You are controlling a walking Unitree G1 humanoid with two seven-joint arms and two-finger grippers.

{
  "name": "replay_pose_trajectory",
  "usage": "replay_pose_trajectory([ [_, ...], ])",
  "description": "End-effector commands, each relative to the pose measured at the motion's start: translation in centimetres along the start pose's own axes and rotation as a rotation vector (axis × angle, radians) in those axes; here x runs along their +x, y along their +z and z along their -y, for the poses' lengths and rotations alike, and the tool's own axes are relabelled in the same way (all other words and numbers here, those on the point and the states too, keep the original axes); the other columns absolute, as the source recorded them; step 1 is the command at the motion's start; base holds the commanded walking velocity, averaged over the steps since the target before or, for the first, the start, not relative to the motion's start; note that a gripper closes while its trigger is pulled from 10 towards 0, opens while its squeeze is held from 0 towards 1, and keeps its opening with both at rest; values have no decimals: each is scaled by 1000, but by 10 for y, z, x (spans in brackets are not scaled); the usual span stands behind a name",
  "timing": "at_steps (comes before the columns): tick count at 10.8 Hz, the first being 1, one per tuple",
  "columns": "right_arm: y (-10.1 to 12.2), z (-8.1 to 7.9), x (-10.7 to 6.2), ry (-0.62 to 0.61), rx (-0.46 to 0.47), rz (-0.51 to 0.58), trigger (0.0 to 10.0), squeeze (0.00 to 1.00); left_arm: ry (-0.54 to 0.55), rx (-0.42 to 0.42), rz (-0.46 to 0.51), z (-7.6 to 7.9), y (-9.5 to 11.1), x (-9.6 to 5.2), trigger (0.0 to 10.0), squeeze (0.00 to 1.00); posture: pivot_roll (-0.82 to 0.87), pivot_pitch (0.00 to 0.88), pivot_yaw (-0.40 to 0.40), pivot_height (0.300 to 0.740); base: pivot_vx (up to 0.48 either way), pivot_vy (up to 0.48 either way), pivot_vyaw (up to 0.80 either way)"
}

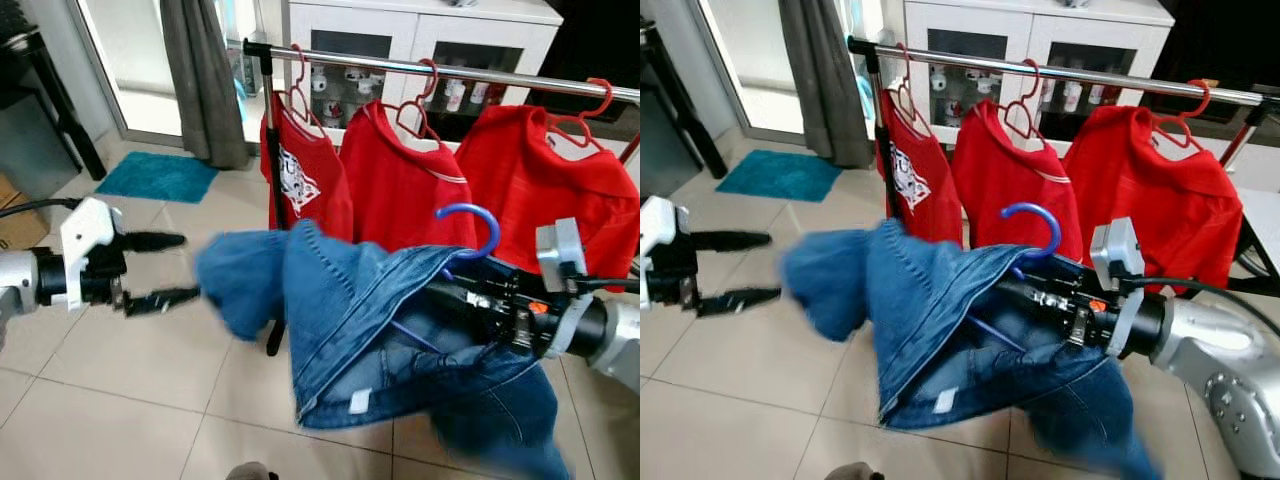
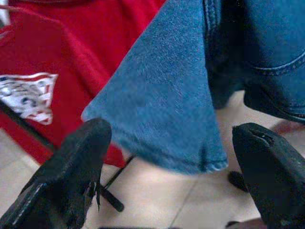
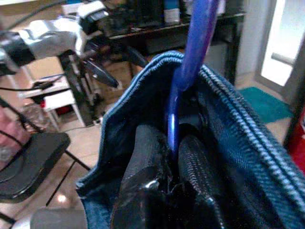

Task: Hang hanger

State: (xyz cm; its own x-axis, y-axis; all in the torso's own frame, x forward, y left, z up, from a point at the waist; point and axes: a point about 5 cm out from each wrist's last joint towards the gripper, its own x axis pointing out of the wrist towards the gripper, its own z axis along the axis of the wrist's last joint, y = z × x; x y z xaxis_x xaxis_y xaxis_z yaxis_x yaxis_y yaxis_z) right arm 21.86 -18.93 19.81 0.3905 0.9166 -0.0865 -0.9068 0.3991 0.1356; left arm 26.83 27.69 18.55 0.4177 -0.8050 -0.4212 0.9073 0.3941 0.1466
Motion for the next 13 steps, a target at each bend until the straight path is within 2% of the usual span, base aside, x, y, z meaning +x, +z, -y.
replay_pose_trajectory([
  [1,10,-5,1,43,-40,15,10000,0,-30,25,-19,-1,2,1,10000,0,26,0,17,723,0,0,0],
  [3,13,-7,2,70,-38,26,10000,0,-78,67,-37,-5,1,11,10000,0,23,0,21,723,0,0,0],
  [5,13,-11,2,98,-30,33,10000,0,7,128,-14,-20,0,20,10000,0,17,0,30,723,0,0,0],
  [6,13,-12,2,100,-27,32,10000,0,12,122,4,-22,-1,22,10000,0,16,0,31,723,0,0,0],
  [7,13,-12,1,99,-25,33,10000,0,4,104,17,-23,-2,23,3333,0,13,0,33,723,0,0,0],
  [8,12,-12,1,101,-18,42,10000,0,-27,87,36,-24,-3,29,0,0,14,0,32,723,0,0,0],
  [13,4,-13,0,82,13,53,10000,0,-110,85,28,-21,-8,30,0,0,11,0,44,723,0,0,0],
])
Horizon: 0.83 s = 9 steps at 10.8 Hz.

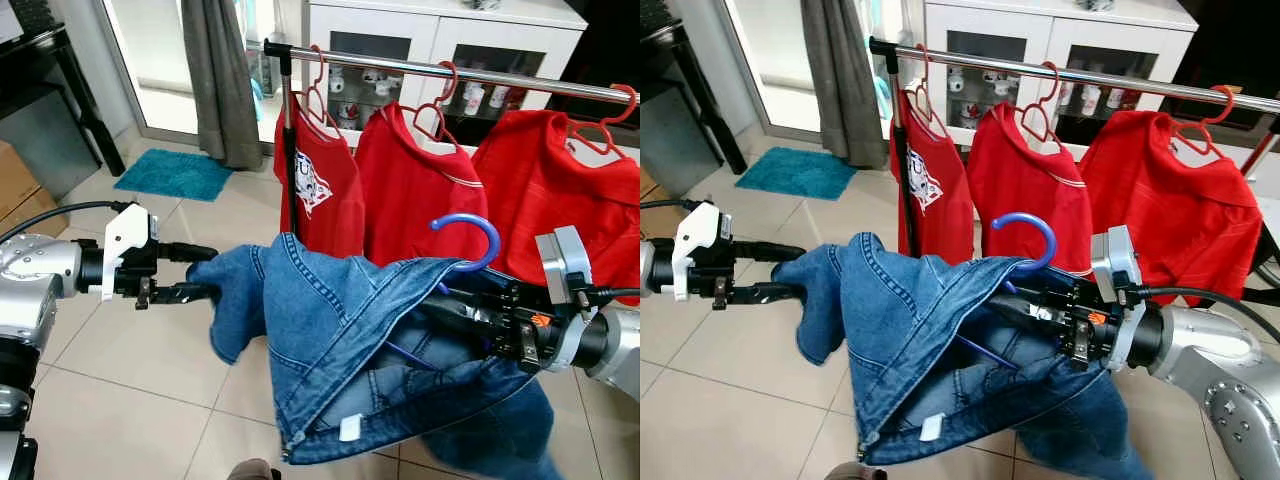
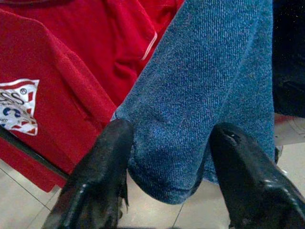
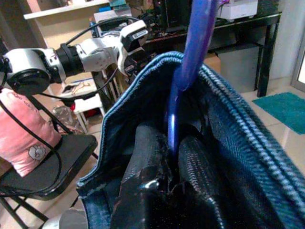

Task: Hang hanger

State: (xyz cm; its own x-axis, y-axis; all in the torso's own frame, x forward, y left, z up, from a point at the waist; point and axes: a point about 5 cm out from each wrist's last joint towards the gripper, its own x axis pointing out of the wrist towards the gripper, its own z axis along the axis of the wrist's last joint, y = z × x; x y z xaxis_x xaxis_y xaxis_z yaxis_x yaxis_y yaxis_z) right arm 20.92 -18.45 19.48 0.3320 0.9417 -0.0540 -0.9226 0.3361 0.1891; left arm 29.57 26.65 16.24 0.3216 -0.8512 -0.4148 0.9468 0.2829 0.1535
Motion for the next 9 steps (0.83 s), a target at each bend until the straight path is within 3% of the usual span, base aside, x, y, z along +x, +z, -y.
replay_pose_trajectory([
  [1,9,-3,-1,15,-36,32,10000,0,-5,28,5,-4,6,0,0,0,11,0,43,723,0,0,0],
  [6,9,-3,0,17,-34,45,10000,0,51,-41,30,-7,2,-1,0,0,10,0,42,723,0,0,0],
  [8,10,-4,-1,13,-36,55,10000,0,144,-89,69,-11,-2,-2,0,0,6,0,46,723,0,0,0],
  [9,11,-4,-2,7,-36,67,10000,0,226,-151,122,-15,-5,-4,0,0,7,0,46,723,0,0,0],
])
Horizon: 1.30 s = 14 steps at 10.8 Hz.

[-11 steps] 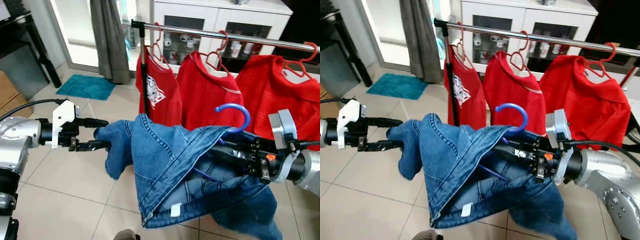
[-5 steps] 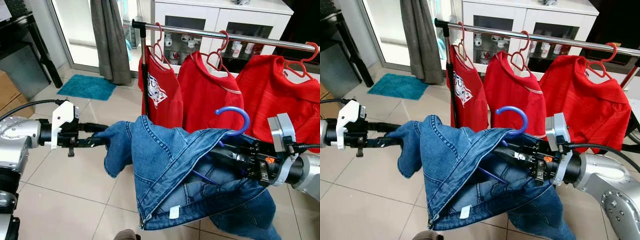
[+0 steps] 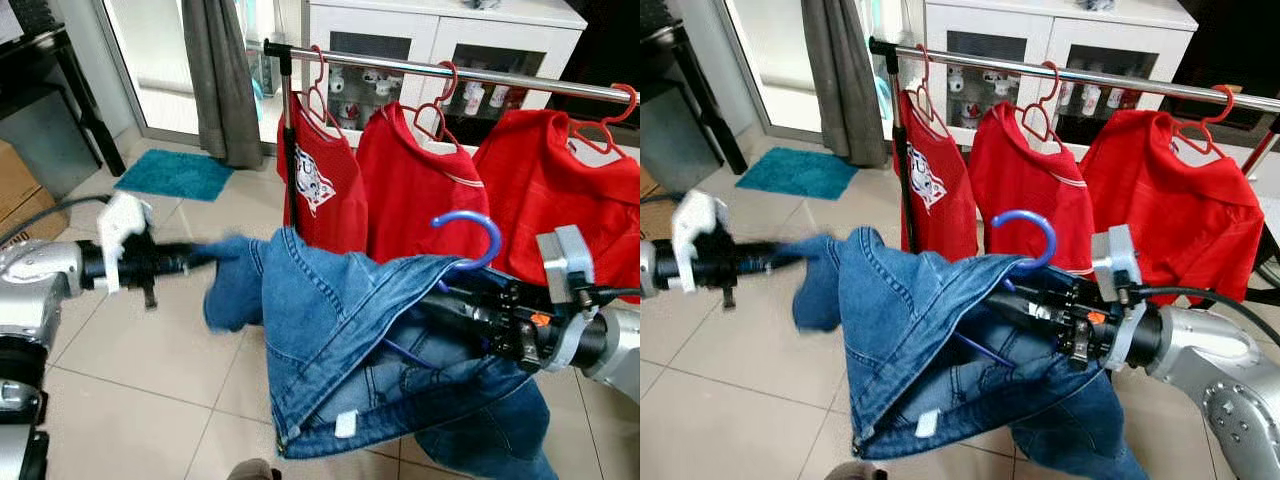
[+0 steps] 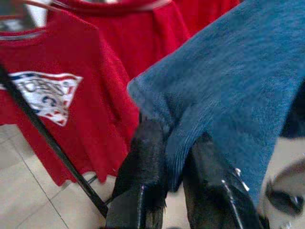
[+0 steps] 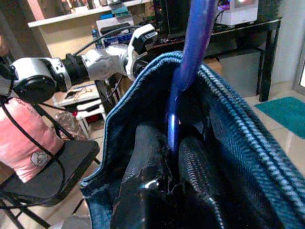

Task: Hang hanger

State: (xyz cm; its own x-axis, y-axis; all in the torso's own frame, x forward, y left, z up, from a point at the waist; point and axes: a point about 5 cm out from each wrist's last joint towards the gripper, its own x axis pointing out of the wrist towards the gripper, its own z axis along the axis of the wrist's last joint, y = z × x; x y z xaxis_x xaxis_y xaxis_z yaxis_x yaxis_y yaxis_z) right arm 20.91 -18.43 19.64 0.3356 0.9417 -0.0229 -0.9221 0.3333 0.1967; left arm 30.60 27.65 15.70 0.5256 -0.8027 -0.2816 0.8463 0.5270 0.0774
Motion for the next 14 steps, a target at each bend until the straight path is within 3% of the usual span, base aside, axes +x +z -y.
replay_pose_trajectory([
  [1,10,-3,-2,1,-44,45,10000,0,67,-46,43,-5,1,-3,0,0,7,0,47,723,0,0,0],
  [3,13,-1,-2,0,-45,66,10000,0,296,-238,54,-13,-24,-12,0,0,10,0,44,723,0,0,0],
  [5,14,-1,-2,0,-43,76,10000,0,608,-487,76,-24,-48,-25,0,0,8,0,45,723,0,0,0],
  [6,15,-1,-3,-2,-41,84,10000,0,686,-544,81,-25,-54,-30,0,0,7,0,44,723,0,0,0],
  [8,16,0,-4,-3,-41,95,10000,0,859,-614,-25,-24,-75,-39,0,0,6,0,41,723,0,0,0],
  [9,17,0,-4,-5,-43,99,10000,0,886,-632,-71,-21,-81,-37,0,0,5,0,40,723,0,0,0],
  [11,17,1,-4,-11,-44,101,10000,0,851,-619,-47,-19,-80,-30,0,0,4,0,36,723,0,0,0],
  [12,13,2,-3,-34,-44,85,10000,0,707,-668,124,-17,-65,-18,10000,0,4,0,36,723,0,0,0],
  [13,11,2,-4,-50,-15,89,10000,0,697,-577,106,-16,-62,-22,10000,1000,5,0,34,723,0,0,0],
  [14,8,2,-5,-72,3,100,10000,0,690,-524,86,-13,-62,-28,10000,1000,4,0,40,723,0,0,0],
])
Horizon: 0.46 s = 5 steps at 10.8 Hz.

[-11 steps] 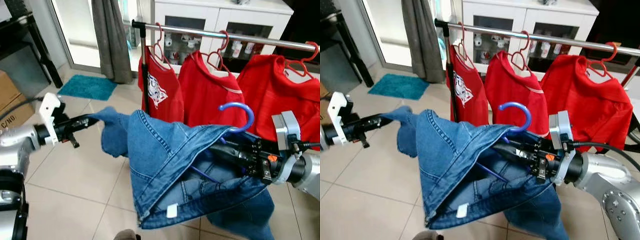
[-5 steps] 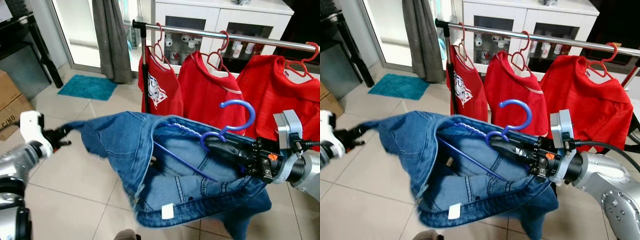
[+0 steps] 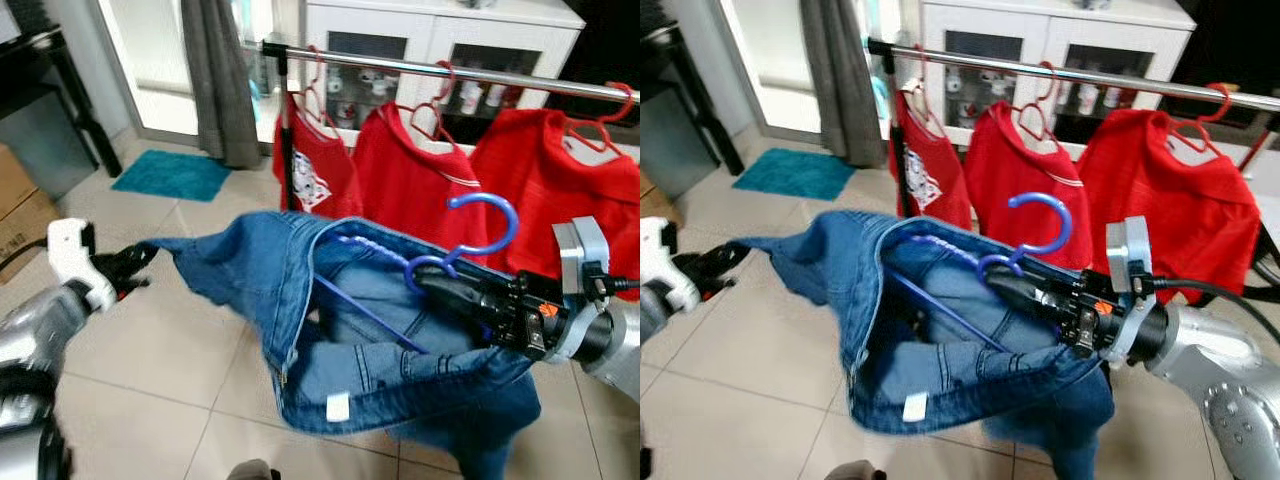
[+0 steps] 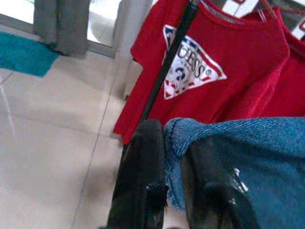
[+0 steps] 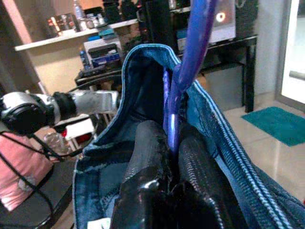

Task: Hang hanger

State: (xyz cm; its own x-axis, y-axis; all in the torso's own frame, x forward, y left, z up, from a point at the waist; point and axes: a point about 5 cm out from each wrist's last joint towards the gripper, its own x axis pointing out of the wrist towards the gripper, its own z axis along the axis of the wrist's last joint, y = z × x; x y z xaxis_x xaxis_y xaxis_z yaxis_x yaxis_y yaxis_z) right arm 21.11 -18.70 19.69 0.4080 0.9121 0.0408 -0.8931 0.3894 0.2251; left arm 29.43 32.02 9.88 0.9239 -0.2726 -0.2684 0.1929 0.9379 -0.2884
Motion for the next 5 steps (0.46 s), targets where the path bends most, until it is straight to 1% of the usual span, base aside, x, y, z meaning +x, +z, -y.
replay_pose_trajectory([
  [1,4,-1,-3,-24,-14,17,10000,0,-4,45,-13,-4,3,-8,10000,1000,4,0,44,723,0,0,0],
  [2,0,0,-5,-52,1,12,10000,0,5,47,-41,-9,-5,-16,10000,1000,5,0,44,723,0,0,0],
  [3,-7,0,-10,-122,29,17,10000,0,52,38,-82,-19,-22,-33,10000,1000,10,0,36,723,0,0,0],
  [4,-9,1,-12,-164,42,37,10000,0,77,24,-113,-23,-33,-43,10000,1000,12,0,36,723,0,0,0],
  [5,-10,-1,-12,-170,56,46,10000,0,96,15,-149,-25,-45,-49,10000,1000,14,0,32,723,0,0,0],
])
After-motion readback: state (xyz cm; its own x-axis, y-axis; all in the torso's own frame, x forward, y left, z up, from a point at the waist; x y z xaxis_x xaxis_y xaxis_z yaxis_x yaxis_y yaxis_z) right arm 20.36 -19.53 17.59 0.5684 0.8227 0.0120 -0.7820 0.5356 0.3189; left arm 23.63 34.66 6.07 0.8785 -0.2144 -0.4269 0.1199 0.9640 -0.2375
